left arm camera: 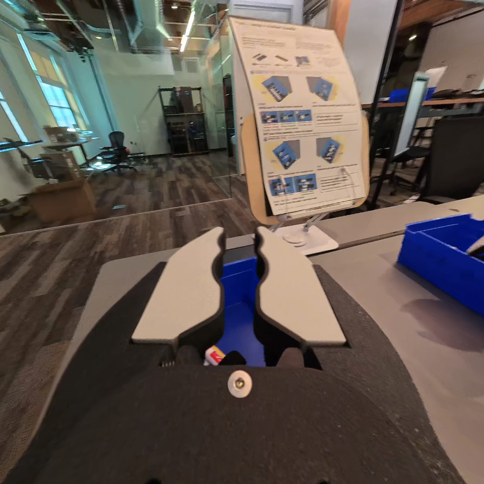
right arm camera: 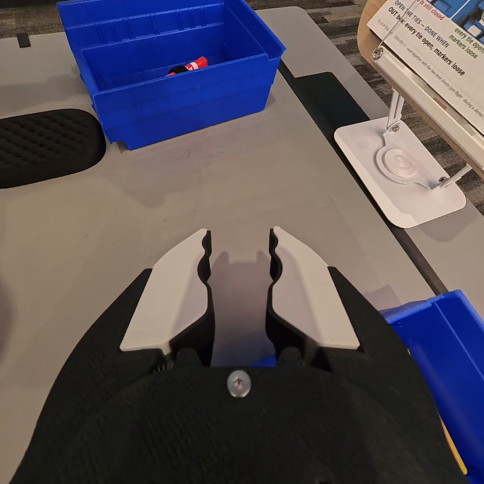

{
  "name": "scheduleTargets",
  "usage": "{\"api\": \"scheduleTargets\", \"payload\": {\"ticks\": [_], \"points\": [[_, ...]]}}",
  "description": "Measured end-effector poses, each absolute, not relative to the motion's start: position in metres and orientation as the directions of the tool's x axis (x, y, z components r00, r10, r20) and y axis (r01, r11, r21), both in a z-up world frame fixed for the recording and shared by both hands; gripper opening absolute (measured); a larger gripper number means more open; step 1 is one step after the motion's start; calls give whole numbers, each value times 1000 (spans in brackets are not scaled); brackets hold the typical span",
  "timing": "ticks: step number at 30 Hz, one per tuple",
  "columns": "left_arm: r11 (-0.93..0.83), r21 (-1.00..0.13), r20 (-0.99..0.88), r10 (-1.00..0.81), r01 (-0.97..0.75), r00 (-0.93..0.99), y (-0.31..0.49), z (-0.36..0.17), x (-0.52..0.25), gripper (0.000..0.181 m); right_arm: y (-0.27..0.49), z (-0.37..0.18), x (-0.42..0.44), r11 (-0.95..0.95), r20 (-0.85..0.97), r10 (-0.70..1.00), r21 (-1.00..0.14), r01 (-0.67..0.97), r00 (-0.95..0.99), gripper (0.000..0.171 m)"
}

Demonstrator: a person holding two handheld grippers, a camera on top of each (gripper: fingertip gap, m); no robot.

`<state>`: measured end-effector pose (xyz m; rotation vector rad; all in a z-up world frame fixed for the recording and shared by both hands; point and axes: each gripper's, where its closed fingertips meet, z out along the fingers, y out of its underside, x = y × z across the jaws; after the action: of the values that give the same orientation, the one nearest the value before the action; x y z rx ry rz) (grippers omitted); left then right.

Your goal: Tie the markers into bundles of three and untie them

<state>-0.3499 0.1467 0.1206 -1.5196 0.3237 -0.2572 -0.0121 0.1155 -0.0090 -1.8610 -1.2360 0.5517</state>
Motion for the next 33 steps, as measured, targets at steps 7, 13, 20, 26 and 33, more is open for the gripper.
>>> {"api": "scheduleTargets", "payload": {"ticks": [7,13,20,26,33], "points": [[-428,-902,79,-308,-64,948,166,41,-359,41,115,-11,-12,-188,77,904,-811,554,420,43],[-824,-564,223,-88,55,971,170,-47,-373,83,113,-12,-13,-189,72,909,-808,559,411,43],[-906,-393,158,99,155,983,176,-84,-377,87,110,-12,-14,-180,75,916,-800,573,393,43],[-949,-271,55,152,161,987,177,-111,-373,90,110,-9,-12,-181,67,917,-809,560,394,43],[-959,-188,27,210,212,977,175,-133,-372,85,109,-4,-11,-178,62,918,-818,547,391,43]]}}
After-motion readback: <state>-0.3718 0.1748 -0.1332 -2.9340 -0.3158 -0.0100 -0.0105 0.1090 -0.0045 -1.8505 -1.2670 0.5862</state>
